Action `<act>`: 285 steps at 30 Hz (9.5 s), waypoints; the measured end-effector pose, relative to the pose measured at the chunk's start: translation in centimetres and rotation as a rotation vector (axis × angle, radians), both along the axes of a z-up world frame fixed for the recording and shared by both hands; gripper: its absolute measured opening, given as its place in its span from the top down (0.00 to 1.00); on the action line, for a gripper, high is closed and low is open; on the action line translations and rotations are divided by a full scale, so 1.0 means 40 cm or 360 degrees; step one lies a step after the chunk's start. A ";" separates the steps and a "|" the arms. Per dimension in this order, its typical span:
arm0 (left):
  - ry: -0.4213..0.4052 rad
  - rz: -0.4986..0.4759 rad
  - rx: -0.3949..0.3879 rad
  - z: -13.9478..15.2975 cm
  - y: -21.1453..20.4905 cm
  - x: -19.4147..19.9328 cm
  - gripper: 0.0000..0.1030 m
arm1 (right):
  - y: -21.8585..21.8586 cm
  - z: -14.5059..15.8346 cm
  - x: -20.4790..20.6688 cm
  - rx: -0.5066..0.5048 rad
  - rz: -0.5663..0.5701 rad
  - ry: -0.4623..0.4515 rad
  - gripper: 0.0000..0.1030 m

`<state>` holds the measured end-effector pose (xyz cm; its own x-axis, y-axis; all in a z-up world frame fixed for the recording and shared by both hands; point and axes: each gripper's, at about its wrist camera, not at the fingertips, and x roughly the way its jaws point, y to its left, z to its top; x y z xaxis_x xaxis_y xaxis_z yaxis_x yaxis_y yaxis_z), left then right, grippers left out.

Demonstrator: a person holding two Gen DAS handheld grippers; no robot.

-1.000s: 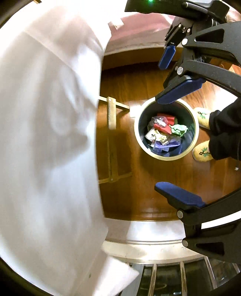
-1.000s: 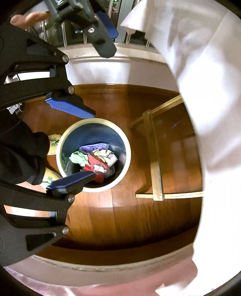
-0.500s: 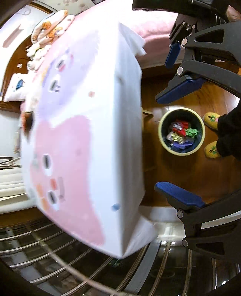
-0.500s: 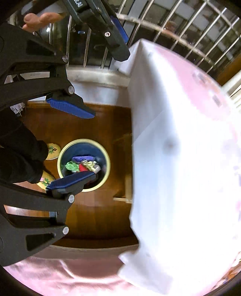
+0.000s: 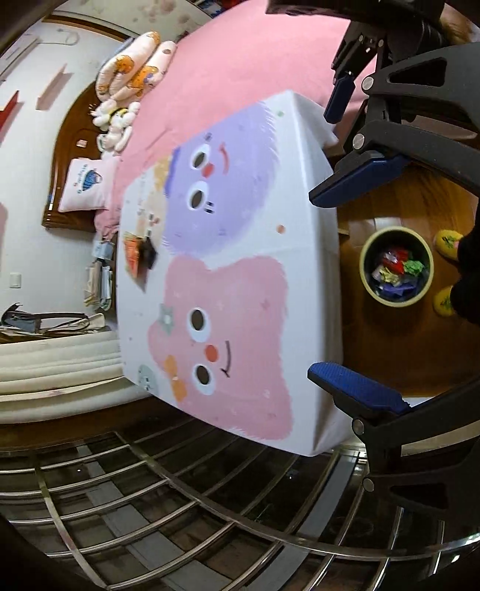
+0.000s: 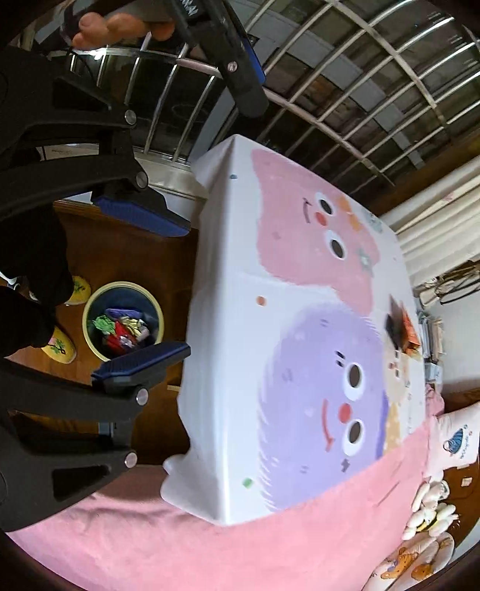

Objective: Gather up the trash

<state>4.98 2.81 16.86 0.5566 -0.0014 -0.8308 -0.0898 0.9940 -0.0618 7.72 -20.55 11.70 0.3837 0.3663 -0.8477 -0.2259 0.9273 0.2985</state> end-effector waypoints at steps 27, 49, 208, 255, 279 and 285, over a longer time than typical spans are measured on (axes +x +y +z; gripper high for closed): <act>-0.0034 -0.0505 0.0102 0.158 0.244 0.928 0.15 | 0.089 0.051 0.911 -0.0052 -0.0415 -0.0052 0.45; 0.0203 -0.0746 0.0038 -0.275 0.283 1.554 0.15 | 0.244 -0.451 1.356 -0.0293 -0.0682 0.0197 0.51; 0.0616 -0.0312 -0.0189 -1.321 -0.027 0.000 0.16 | 0.045 -1.162 -0.166 -0.0109 -0.0219 0.0599 0.53; -0.0004 -0.0015 -0.0025 0.027 0.025 -0.166 0.16 | 0.084 0.182 -0.149 -0.0158 -0.0205 -0.0099 0.46; -0.0024 0.0091 0.0048 0.022 0.016 -0.105 0.16 | 0.095 0.207 -0.115 -0.0242 -0.0218 -0.0291 0.45; -0.0026 0.0090 0.0044 0.020 0.015 -0.086 0.16 | 0.096 0.201 -0.097 -0.0241 -0.0219 -0.0288 0.45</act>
<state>1.52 3.40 17.65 0.5687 0.0534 -0.8208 -0.1454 0.9887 -0.0364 3.84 -16.71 19.74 0.5714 0.1744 -0.8019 -0.1316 0.9840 0.1201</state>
